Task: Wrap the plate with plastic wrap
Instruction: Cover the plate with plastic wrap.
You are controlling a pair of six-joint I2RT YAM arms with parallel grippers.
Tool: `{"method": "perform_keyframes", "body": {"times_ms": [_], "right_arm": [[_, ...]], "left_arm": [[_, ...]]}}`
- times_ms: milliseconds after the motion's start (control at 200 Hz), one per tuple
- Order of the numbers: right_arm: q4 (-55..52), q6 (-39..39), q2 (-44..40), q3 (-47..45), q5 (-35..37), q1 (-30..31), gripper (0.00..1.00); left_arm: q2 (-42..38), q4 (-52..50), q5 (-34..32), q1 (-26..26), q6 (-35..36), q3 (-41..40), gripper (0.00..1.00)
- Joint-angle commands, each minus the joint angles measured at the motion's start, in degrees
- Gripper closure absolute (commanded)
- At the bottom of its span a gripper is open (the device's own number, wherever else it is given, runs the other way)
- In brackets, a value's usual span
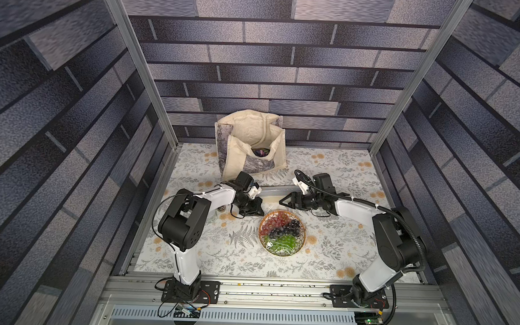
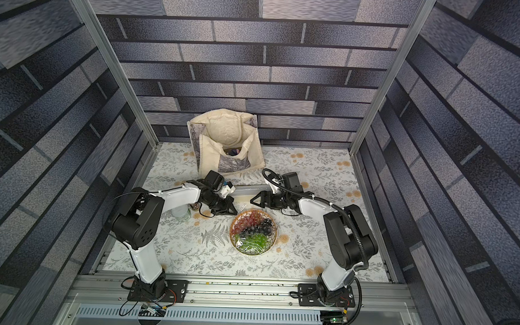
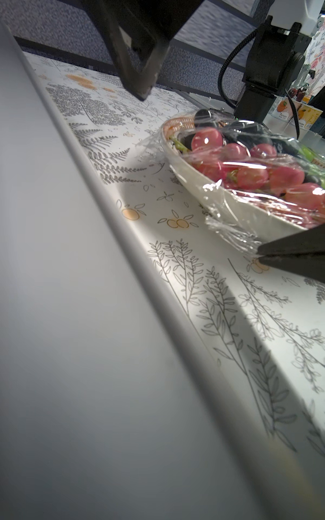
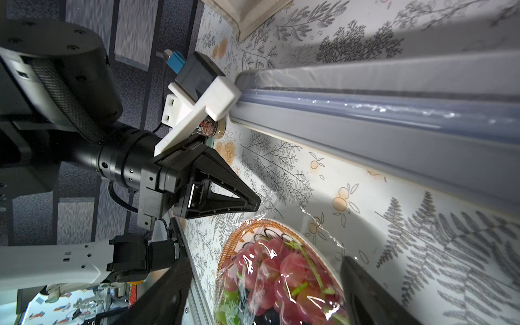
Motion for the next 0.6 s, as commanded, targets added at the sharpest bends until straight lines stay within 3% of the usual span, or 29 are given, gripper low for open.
{"method": "perform_keyframes", "body": {"times_ms": [0,120,255,306,391,451,536,596], "right_arm": [[-5.7,-6.2,3.0,2.1,-2.9,0.6,0.17],[-6.3,-7.4,5.2,2.6,-3.5,0.8,0.17],[-6.3,-7.5,6.5,1.9,-4.9,1.1,0.17],[-6.3,-7.5,6.5,1.2,-5.6,1.2,0.17],[-6.4,-7.5,6.2,-0.2,-6.2,1.2,0.17],[-6.0,-7.1,5.6,-1.4,-6.5,1.2,0.17],[-5.1,-6.0,4.6,-3.1,-7.0,1.2,0.16],[-5.6,-5.6,3.9,-3.6,-6.6,1.2,0.16]], "left_arm": [[0.9,-7.5,-4.9,0.4,0.6,-1.9,1.0],[1.0,-8.0,-5.3,0.1,0.8,-2.1,1.0],[0.2,-7.8,-5.7,0.1,0.8,-2.2,0.92],[-0.6,-7.8,-6.0,0.2,1.0,-2.2,0.84],[-2.2,-8.7,-7.1,0.3,1.4,-2.0,0.8],[-3.6,-9.6,-8.3,0.4,1.7,-2.1,0.66],[-7.0,-9.2,-9.9,0.5,2.4,-2.9,0.6],[-10.3,-8.6,-10.7,0.4,2.8,-3.3,0.5]]}}
